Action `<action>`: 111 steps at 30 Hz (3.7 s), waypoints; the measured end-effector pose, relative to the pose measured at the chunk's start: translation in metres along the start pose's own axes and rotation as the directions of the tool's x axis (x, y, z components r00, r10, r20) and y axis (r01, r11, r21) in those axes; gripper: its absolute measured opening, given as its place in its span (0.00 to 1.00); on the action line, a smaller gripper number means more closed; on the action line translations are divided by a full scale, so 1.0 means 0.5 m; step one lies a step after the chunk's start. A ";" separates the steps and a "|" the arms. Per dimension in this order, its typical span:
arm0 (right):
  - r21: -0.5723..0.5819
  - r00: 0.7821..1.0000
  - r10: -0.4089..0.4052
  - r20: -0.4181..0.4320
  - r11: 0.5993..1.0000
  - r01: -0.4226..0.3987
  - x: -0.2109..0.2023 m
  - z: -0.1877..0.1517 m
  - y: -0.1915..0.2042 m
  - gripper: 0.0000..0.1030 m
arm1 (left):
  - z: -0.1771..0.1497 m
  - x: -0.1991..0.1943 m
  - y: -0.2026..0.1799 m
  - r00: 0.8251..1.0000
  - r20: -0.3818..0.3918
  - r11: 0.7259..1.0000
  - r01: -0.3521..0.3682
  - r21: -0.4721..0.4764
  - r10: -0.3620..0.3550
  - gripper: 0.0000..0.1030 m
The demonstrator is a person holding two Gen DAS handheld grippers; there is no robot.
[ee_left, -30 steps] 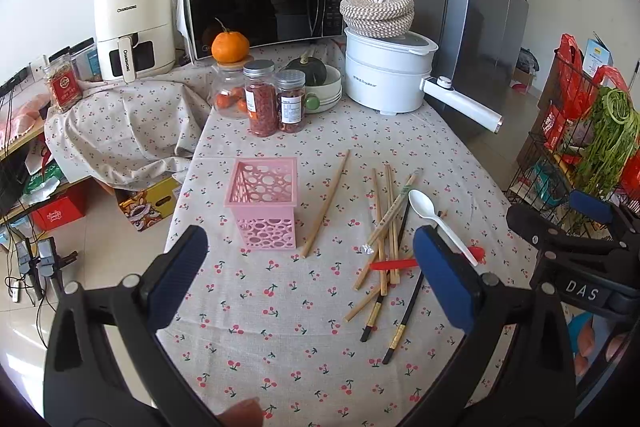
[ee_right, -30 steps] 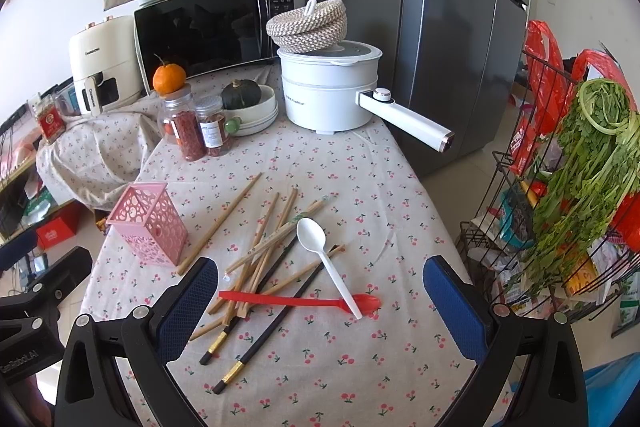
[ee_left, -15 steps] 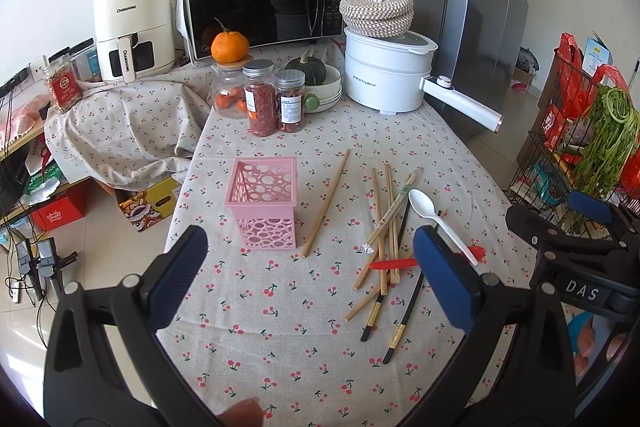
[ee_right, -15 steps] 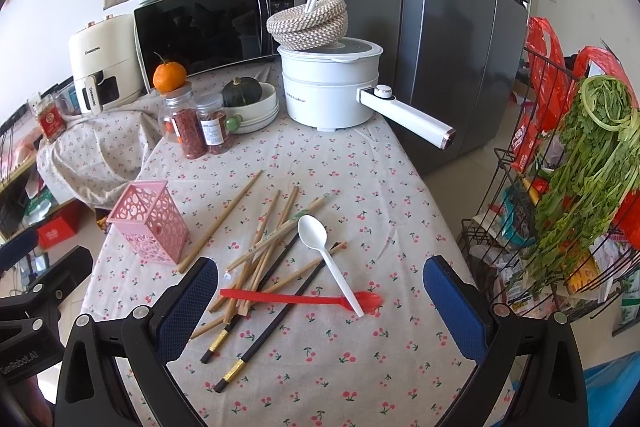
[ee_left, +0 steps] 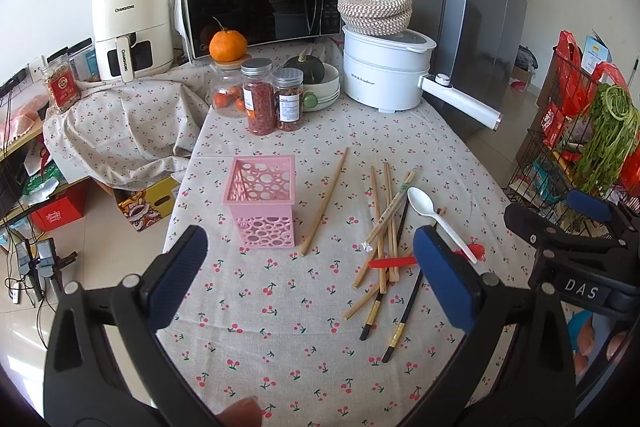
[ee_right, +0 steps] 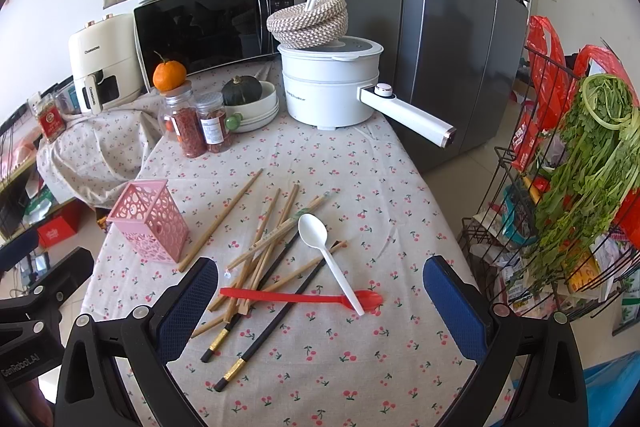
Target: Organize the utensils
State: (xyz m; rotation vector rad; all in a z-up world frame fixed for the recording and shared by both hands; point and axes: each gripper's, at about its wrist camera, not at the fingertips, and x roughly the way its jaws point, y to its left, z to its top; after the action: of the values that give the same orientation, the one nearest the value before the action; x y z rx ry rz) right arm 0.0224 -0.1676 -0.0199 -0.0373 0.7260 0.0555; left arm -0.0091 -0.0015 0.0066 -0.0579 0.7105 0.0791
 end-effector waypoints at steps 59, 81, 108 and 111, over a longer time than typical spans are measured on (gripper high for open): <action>0.141 0.966 0.140 -0.218 0.984 -0.111 0.158 0.052 -0.105 1.00 | 0.113 0.227 -0.083 0.925 -0.360 0.981 0.170 0.095 -0.125 0.88; 0.182 0.937 0.106 -0.332 0.982 -0.047 0.253 0.052 -0.178 1.00 | 0.133 0.621 -0.095 0.765 -0.642 0.998 -0.005 0.059 0.042 0.22; 0.128 0.869 0.227 -0.440 0.973 -0.190 0.393 0.054 -0.118 0.66 | 0.108 0.225 -0.003 0.943 -0.237 0.970 0.244 0.008 -0.235 0.08; 0.043 0.871 0.198 -0.449 0.979 -0.200 0.417 0.064 -0.079 0.60 | 0.109 0.220 0.013 0.936 -0.220 0.960 0.278 -0.020 -0.275 0.08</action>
State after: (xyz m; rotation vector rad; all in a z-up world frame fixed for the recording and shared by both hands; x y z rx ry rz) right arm 0.2016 -0.1975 -0.1337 0.0220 1.1975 0.2538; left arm 0.1086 0.0152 -0.0241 -0.1574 0.9192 -0.2047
